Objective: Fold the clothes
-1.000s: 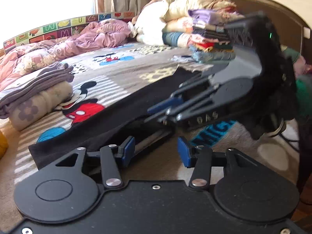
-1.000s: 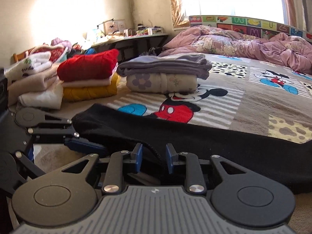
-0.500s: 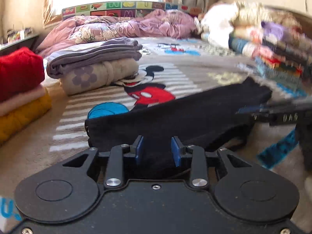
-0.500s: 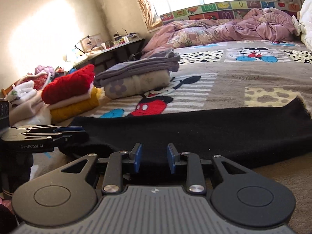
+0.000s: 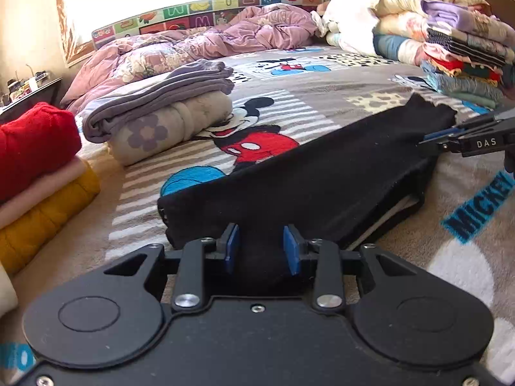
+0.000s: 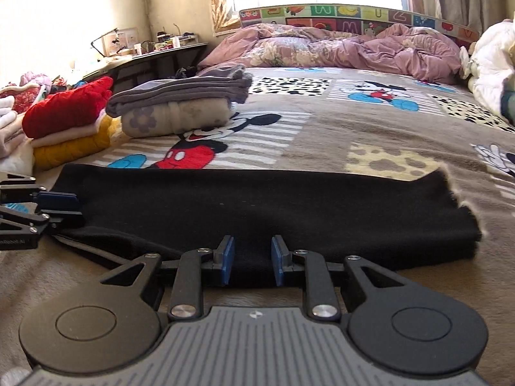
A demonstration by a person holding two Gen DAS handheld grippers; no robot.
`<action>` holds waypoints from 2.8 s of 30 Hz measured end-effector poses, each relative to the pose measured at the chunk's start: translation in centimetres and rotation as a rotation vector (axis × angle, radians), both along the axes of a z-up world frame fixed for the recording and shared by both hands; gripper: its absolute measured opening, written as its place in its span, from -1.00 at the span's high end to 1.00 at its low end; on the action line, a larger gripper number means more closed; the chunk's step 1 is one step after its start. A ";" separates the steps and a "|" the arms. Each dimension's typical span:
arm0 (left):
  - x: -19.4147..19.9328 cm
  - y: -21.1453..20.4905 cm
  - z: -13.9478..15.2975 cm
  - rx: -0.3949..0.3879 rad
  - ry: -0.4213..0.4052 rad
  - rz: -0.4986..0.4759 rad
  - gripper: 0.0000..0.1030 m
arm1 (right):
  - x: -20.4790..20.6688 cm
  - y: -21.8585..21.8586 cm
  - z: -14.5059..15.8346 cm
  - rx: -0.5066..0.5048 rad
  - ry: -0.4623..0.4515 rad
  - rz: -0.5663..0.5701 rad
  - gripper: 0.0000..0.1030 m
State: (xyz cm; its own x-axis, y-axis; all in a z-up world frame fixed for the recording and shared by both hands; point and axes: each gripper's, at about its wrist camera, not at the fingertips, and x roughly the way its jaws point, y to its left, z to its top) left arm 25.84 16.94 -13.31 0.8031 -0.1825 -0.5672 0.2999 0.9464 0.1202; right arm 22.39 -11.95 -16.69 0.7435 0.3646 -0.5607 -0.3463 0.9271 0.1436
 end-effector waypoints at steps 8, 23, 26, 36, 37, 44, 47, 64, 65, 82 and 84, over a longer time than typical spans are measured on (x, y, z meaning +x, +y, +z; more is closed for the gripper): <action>-0.8 3.2 2.8 -0.252 -0.101 0.111 0.19 | -0.4 -9.3 0.4 0.229 0.005 -0.370 0.27; 0.0 0.1 3.3 -0.330 -0.104 0.001 0.11 | 2.7 -15.5 -5.2 0.759 0.183 -0.547 -0.01; 0.9 -1.7 2.8 -0.299 -0.073 -0.023 0.11 | 3.7 -15.2 -5.6 0.718 0.175 -0.548 0.36; 2.5 -4.5 1.2 -0.254 0.005 -0.081 0.11 | 4.3 -15.7 -6.1 0.732 0.164 -0.544 0.54; 2.4 -4.8 1.3 -0.250 0.002 -0.100 0.11 | 4.2 -15.7 -6.1 0.734 0.157 -0.538 0.49; 2.3 -9.7 2.2 -0.223 -0.051 -0.144 0.29 | 3.9 -15.9 -6.4 0.749 0.135 -0.524 0.65; 2.8 -13.3 2.5 -0.173 -0.077 -0.147 0.33 | 3.7 -16.3 -6.9 0.788 0.135 -0.519 0.68; 4.1 -21.5 0.3 0.009 0.012 -0.161 0.13 | 2.5 -17.1 -8.0 0.865 0.027 -0.403 0.45; 3.1 -20.9 0.7 0.008 0.004 -0.159 0.09 | 2.6 -17.1 -8.0 0.860 0.029 -0.404 0.45; -3.0 -8.9 2.1 -0.299 -0.093 -0.038 -0.04 | 3.5 -15.0 -6.4 0.686 0.080 -0.485 0.71; -3.0 -7.5 2.5 -0.353 -0.105 -0.021 -0.04 | 3.3 -14.9 -5.8 0.673 0.068 -0.481 0.70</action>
